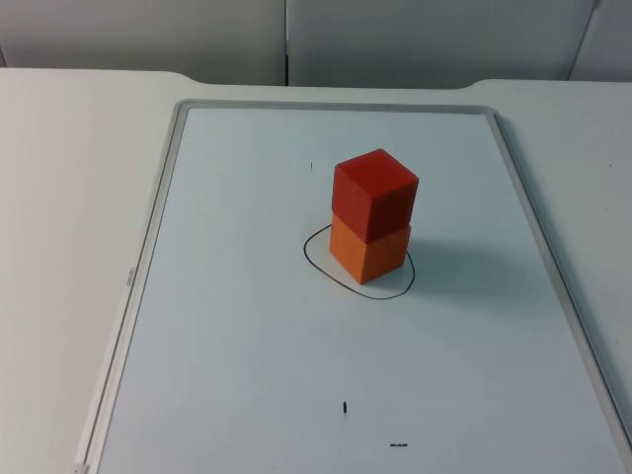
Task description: Pick up one cube with the left hand and another cube with the right hand. First place the cube in the right hand at the target position, then stack the cube in the left hand on top.
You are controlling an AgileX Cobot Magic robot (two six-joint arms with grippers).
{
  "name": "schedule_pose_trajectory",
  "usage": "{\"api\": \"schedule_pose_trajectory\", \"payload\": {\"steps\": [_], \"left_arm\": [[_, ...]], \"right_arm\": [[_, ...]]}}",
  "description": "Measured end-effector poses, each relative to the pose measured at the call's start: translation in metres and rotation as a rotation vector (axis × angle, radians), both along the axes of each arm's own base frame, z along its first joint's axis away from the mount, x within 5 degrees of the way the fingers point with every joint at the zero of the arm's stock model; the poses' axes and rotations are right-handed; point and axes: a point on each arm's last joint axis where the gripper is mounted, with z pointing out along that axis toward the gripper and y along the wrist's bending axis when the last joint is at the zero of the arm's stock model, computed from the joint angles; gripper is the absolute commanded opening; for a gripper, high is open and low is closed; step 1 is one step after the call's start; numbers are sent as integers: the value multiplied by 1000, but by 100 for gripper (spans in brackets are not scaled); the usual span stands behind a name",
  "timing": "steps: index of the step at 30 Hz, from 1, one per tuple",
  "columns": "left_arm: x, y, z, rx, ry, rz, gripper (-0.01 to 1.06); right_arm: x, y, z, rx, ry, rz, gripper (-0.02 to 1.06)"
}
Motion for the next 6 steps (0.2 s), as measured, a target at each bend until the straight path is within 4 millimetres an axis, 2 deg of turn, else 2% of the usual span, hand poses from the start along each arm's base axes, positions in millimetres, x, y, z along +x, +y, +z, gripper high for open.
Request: {"api": "schedule_pose_trajectory", "payload": {"steps": [6], "left_arm": [[0,-1,0,0,0,96,100]], "right_arm": [[0,0,0,0,0,0,105]]}}
